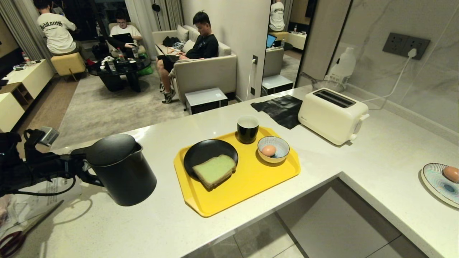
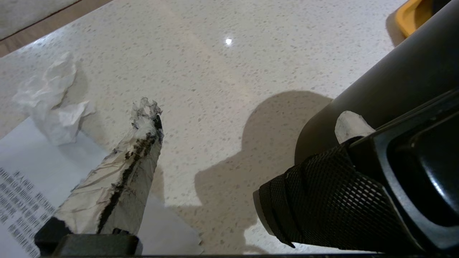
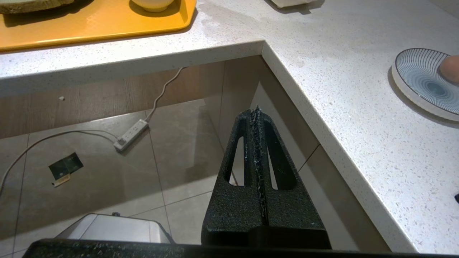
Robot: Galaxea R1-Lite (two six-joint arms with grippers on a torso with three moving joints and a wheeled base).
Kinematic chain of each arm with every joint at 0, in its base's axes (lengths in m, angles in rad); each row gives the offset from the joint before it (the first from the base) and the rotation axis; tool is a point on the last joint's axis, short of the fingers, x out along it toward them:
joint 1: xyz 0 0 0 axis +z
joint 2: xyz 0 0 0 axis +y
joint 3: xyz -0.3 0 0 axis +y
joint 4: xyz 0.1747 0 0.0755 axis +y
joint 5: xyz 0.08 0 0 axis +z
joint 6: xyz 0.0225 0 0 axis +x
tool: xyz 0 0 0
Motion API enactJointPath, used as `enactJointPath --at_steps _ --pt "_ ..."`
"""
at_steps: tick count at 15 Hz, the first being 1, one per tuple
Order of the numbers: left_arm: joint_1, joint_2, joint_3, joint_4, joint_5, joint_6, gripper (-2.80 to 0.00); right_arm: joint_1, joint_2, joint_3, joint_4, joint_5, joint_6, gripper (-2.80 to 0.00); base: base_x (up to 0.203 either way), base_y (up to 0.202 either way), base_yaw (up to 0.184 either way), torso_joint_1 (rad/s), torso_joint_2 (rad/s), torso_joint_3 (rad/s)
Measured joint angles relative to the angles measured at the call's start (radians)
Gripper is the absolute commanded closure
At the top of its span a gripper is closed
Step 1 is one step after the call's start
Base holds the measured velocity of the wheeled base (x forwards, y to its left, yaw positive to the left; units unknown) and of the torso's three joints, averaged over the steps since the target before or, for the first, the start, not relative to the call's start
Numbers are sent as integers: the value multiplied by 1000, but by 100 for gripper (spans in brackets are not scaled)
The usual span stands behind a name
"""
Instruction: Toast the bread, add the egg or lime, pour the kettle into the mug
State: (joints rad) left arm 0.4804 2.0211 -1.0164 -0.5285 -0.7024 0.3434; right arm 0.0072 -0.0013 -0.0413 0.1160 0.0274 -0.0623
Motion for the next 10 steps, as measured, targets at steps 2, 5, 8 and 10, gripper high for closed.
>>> enactJointPath --at_steps 2,5,8,10 --pt "-5 -1 0 2 -3 -4 -280 0 0 0 0 0 0 0 0 0 0 0 0 0" --pt "-6 -2 1 -1 -5 3 -280 0 0 0 0 -1 0 0 0 0 0 0 0 0" --pt "-5 -2 7 0 -5 13 -280 0 0 0 0 0 -1 0 0 0 0 0 0 0" --pt "-4 -2 9 1 -3 23 0 0 0 0 0 0 0 0 0 0 0 0 0 0"
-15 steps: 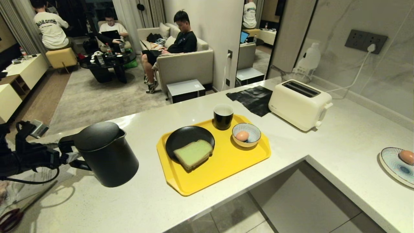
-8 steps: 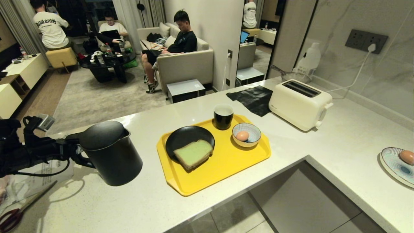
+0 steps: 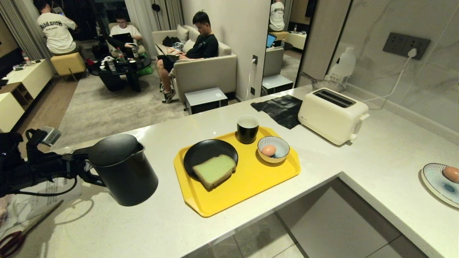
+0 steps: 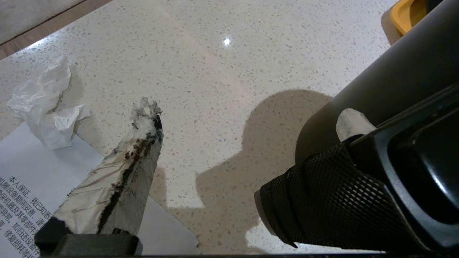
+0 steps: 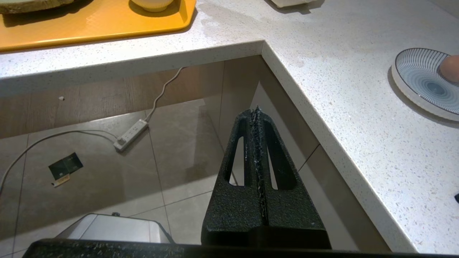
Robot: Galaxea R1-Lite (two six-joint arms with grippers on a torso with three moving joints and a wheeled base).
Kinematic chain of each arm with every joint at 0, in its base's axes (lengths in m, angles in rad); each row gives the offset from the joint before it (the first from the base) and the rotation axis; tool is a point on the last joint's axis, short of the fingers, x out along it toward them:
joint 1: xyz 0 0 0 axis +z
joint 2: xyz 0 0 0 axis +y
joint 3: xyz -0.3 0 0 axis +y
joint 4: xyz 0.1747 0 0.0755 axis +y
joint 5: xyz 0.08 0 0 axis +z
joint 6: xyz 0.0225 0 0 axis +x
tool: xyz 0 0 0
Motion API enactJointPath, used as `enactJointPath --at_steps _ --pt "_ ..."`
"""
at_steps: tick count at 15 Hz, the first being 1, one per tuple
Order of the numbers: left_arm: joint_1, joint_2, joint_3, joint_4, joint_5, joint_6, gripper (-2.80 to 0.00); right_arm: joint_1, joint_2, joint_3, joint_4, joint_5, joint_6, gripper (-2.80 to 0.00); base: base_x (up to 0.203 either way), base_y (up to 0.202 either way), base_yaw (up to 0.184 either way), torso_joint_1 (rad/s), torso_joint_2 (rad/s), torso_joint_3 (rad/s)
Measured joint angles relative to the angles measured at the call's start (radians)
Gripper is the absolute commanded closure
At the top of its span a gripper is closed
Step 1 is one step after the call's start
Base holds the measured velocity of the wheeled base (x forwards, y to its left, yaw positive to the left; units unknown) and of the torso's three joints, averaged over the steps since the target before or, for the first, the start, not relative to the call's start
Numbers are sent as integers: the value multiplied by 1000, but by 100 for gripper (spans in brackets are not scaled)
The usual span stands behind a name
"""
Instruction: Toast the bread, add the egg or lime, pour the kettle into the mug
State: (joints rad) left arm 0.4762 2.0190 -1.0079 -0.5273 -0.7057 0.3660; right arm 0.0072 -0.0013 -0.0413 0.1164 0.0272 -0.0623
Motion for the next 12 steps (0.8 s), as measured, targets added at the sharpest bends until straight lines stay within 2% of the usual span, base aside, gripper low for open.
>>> enactJointPath --at_steps 12 --pt "2 -12 16 -9 6 3 0 0 0 0 0 0 0 0 0 0 0 0 0 0"
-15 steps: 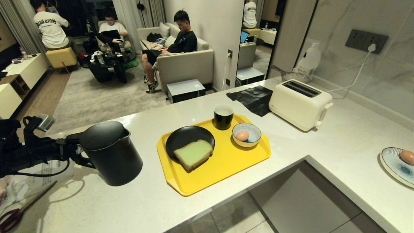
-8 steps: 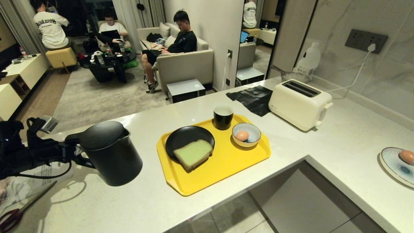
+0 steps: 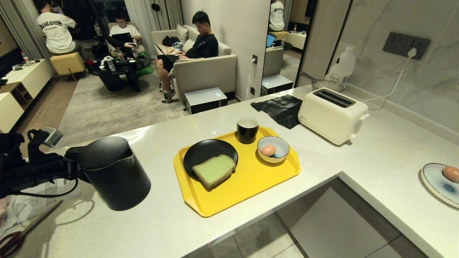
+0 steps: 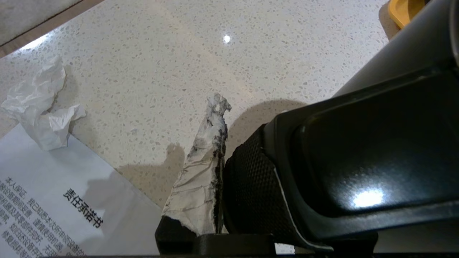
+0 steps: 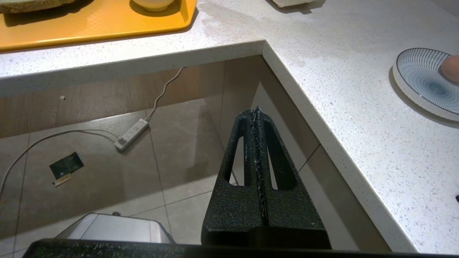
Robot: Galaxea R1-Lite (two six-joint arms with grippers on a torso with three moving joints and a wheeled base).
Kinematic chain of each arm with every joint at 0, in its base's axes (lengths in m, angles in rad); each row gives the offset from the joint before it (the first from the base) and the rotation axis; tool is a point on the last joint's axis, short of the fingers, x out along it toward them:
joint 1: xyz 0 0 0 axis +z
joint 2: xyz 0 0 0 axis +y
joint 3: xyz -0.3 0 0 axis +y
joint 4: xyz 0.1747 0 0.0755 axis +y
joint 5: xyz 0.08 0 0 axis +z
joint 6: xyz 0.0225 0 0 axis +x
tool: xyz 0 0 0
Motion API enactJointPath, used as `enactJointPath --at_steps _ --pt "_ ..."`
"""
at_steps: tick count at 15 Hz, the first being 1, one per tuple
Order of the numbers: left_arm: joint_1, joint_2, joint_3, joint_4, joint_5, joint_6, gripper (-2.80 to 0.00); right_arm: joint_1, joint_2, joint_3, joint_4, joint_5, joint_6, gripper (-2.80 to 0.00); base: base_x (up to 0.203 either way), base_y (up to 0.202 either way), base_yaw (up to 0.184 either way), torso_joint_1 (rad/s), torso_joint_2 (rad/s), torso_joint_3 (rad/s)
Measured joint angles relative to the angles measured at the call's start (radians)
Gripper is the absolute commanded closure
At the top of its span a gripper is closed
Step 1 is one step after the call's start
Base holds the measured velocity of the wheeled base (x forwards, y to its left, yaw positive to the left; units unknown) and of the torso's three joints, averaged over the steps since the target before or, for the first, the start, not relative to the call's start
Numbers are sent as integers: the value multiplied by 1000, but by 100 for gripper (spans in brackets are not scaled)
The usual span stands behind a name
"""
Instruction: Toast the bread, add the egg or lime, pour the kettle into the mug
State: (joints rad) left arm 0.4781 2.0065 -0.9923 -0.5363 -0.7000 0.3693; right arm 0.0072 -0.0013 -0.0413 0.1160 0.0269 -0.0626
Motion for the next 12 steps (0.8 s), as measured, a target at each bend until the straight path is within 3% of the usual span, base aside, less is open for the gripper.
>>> enactJointPath --at_steps 4,7,9,12 --pt "0 -24 20 -39 0 -23 0 0 0 0 0 0 0 0 0 0 0 0 0 0" --pt "-7 -76 66 -88 3 -107 0 0 0 0 0 0 0 0 0 0 0 0 0 0" --pt "-37 -120 91 -94 58 -182 0 0 0 0 0 0 0 0 0 0 0 0 0 0" --pt "-63 -159 73 -134 92 -220 0 0 0 0 0 0 0 0 0 0 0 0 0 0"
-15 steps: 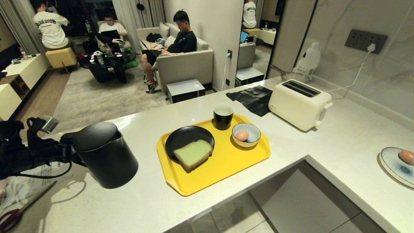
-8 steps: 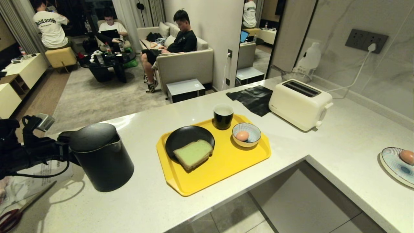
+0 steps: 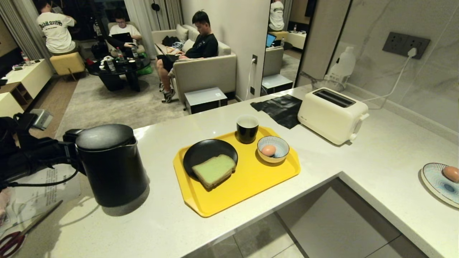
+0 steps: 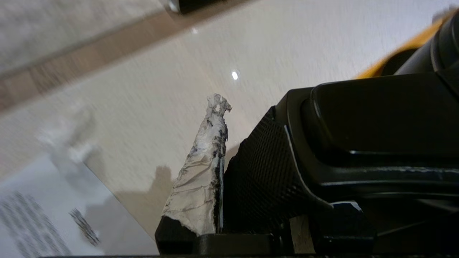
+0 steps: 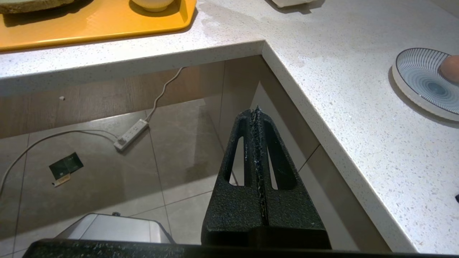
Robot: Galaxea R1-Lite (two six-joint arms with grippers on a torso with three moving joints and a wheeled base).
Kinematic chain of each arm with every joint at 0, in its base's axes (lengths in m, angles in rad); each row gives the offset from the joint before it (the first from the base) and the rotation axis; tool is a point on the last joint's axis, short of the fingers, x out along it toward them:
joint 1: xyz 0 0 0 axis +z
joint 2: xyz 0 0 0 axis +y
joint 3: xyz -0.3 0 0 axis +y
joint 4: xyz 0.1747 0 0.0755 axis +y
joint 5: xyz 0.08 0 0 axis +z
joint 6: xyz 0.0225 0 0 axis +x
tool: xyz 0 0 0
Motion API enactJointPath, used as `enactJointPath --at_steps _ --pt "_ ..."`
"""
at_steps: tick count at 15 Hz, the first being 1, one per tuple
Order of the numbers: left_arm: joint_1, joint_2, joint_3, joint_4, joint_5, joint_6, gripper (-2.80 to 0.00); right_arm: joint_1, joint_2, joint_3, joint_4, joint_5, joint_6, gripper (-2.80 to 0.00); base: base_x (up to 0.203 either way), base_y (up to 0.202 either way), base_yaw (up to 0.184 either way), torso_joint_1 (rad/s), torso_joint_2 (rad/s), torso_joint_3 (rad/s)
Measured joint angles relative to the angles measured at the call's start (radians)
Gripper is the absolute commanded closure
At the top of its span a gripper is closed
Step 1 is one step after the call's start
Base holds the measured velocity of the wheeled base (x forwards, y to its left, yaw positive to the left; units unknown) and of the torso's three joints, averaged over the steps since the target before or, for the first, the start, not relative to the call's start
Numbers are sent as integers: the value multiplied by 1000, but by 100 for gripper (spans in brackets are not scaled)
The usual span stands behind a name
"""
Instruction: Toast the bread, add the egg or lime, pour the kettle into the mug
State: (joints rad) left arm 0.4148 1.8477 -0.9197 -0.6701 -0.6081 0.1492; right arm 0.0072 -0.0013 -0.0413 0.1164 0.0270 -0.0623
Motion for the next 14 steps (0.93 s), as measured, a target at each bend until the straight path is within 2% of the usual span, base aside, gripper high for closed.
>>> enactJointPath --at_steps 4,7,10,14 --pt "-24 8 -74 -102 2 -16 0 0 0 0 0 0 0 0 0 0 0 0 0 0" --pt "-42 43 -128 -112 1 -42 0 0 0 0 0 0 0 0 0 0 0 0 0 0" --pt "-46 82 -214 -94 0 -43 0 0 0 0 0 0 0 0 0 0 0 0 0 0" --pt "-73 143 -429 9 10 -44 0 0 0 0 0 0 0 0 0 0 0 0 0 0"
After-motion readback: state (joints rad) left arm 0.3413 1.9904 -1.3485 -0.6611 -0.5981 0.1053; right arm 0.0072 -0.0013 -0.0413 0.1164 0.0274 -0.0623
